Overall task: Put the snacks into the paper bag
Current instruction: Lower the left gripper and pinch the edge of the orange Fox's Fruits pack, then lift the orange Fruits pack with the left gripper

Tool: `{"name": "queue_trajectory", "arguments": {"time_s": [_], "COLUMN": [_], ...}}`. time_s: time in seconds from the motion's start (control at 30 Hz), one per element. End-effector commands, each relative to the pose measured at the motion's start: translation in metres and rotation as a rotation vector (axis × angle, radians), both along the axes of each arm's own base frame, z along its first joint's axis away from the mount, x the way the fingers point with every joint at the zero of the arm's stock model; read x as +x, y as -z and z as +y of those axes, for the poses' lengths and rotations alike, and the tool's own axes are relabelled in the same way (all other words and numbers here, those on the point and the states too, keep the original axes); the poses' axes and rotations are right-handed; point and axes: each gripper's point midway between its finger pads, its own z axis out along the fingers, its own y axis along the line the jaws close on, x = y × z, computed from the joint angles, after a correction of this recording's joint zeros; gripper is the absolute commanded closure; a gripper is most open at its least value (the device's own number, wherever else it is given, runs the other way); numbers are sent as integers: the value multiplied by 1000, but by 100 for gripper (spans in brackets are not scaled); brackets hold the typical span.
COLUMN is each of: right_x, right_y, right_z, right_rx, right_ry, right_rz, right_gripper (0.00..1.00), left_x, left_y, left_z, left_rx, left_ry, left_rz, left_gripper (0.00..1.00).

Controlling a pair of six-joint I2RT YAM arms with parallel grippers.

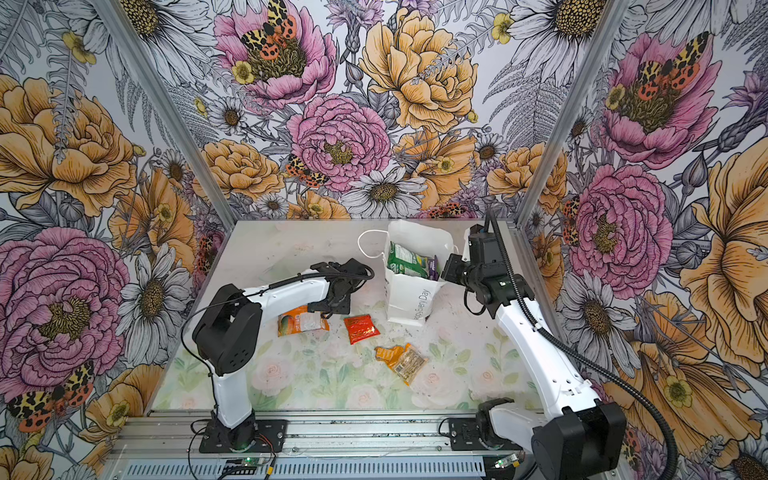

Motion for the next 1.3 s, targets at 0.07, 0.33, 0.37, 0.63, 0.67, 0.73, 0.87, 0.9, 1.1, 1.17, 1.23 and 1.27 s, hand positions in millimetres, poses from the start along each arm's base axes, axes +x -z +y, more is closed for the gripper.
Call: {"name": "queue_trajectory", "arguments": {"time_s": [0.07,0.33,0.37,0.63,0.67,0.73,0.87,0.9,1.1,1.17,1.23,1.27], "right_x": [-4,-3,-3,-3,-3,-3,-3,-3,-3,-3,-3,-3], "right_y": [5,7,7,6,5,5,4,3,1,1,0,-1], "right_z": [-3,-3,-3,-3,-3,-3,-3,-3,-3,-3,-2,-3], "right_rx": [-4,-8,-7,-5,-4,-3,-2,-1,1,1,2,2], "right_ry": [8,7,7,11,10,11,11,11,9,8,5,7], "right_rz": [11,14,15,13,12,11,9,7,3,2,1,-1], "right_gripper": [100,100,100,100,100,100,100,100,100,100,100,100], "left_x": [3,-5,-7,-17,-17,-18,-19,-18,-18,-21,-24,-26], "left_y": [6,29,30,44,45,45,44,43,32,32,33,32], "left_z": [-5,4,5,10,11,11,12,12,10,9,9,9], "left_rx": [3,36,41,62,60,61,62,64,64,56,41,25], "left_ry": [8,-1,-2,6,4,3,1,0,7,12,17,17], "left_rz": [22,84,88,137,138,139,135,131,94,96,90,81], "left_gripper": [29,48,51,74,76,81,91,93,100,100,100,100]}}
